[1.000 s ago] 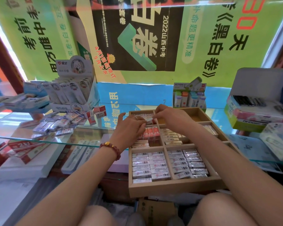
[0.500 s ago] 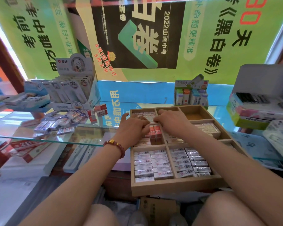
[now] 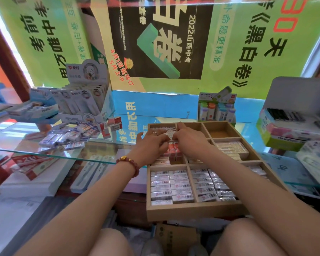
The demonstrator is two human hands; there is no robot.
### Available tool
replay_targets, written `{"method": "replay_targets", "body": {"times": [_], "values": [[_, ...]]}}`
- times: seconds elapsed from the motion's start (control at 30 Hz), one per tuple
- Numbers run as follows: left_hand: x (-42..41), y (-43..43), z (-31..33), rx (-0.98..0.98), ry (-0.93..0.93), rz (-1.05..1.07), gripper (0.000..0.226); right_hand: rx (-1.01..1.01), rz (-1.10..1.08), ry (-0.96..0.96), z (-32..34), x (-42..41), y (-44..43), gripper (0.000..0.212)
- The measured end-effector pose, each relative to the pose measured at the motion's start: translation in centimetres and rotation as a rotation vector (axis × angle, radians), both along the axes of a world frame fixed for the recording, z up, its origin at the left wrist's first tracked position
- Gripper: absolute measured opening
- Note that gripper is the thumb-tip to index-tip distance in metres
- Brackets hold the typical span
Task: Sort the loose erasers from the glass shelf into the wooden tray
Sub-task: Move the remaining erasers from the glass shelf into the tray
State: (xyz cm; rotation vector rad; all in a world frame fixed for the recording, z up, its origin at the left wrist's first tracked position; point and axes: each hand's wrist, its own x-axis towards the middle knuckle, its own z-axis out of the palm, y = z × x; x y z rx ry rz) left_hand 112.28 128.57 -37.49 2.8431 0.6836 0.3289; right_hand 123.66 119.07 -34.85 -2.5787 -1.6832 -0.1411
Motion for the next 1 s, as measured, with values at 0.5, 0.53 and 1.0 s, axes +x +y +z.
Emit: {"method": "replay_targets", "body": {"times": [0.5,0.53,1.0], "values": [[-4.1,5.5,-0.2,0.016,-0.568,0.357,0.027,0.314,0.068,0.013,1.3,-1.4,-0.7,0.015],[-4.6,6.5,-0.5,0.015,-0.530,0.423,0.033,0.296,0.086,0.012,1.3,-1.6,-0.6,0.015],[-5.1,8.7,-3.3,0.234,-0.308,0.556,0.039,0.484,0.007,0.084,1.0,0.8,-1.0,0.022]]}}
